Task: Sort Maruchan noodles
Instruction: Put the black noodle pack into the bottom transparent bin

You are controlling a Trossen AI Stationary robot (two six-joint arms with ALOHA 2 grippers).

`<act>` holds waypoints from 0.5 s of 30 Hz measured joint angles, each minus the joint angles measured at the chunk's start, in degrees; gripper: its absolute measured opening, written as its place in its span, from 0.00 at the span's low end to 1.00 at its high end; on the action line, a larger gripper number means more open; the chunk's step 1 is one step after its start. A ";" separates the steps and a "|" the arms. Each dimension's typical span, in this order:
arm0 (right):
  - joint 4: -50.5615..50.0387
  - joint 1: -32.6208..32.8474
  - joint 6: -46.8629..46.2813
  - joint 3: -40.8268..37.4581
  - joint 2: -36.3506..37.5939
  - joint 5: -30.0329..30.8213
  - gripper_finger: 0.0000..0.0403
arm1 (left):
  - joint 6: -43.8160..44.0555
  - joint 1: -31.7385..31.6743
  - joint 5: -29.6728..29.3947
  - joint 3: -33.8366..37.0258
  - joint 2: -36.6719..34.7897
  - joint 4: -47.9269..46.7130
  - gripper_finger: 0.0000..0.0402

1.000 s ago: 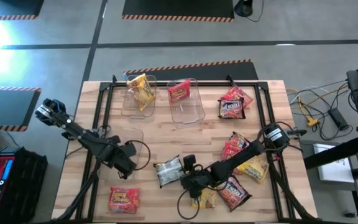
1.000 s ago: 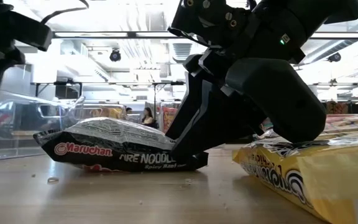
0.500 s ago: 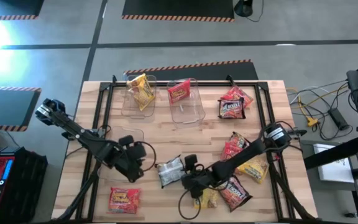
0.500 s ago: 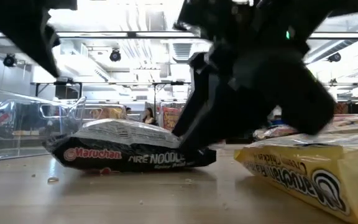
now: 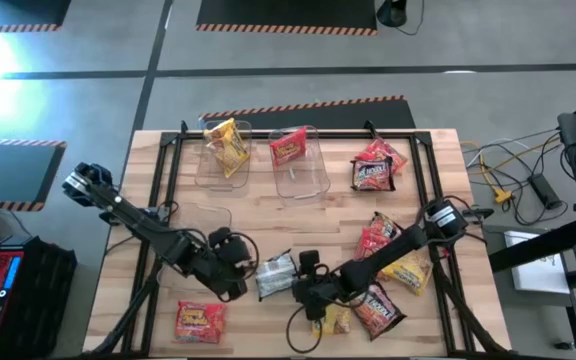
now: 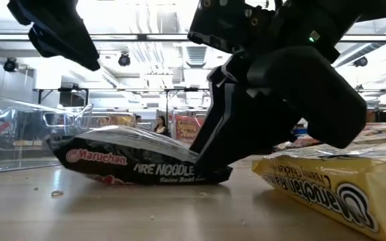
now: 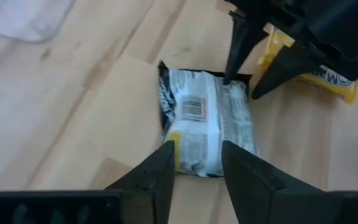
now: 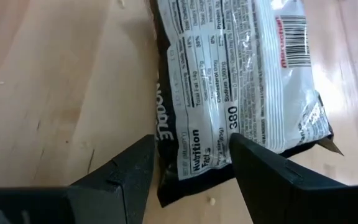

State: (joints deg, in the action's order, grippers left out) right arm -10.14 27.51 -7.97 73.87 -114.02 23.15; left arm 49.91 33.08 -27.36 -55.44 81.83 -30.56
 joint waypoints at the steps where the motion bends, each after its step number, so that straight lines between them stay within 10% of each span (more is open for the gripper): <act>1: -0.22 0.00 0.00 0.00 -0.01 -0.16 0.49 | 0.04 0.00 0.79 0.00 0.32 0.32 0.30; 15: -5.19 -0.15 -1.68 0.07 -0.09 -1.22 0.49 | 12.00 -0.13 7.39 0.02 2.26 10.85 0.44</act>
State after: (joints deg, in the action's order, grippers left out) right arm -15.33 27.35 -9.65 73.93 -114.10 21.93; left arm 61.91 32.95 -19.97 -55.42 84.09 -19.71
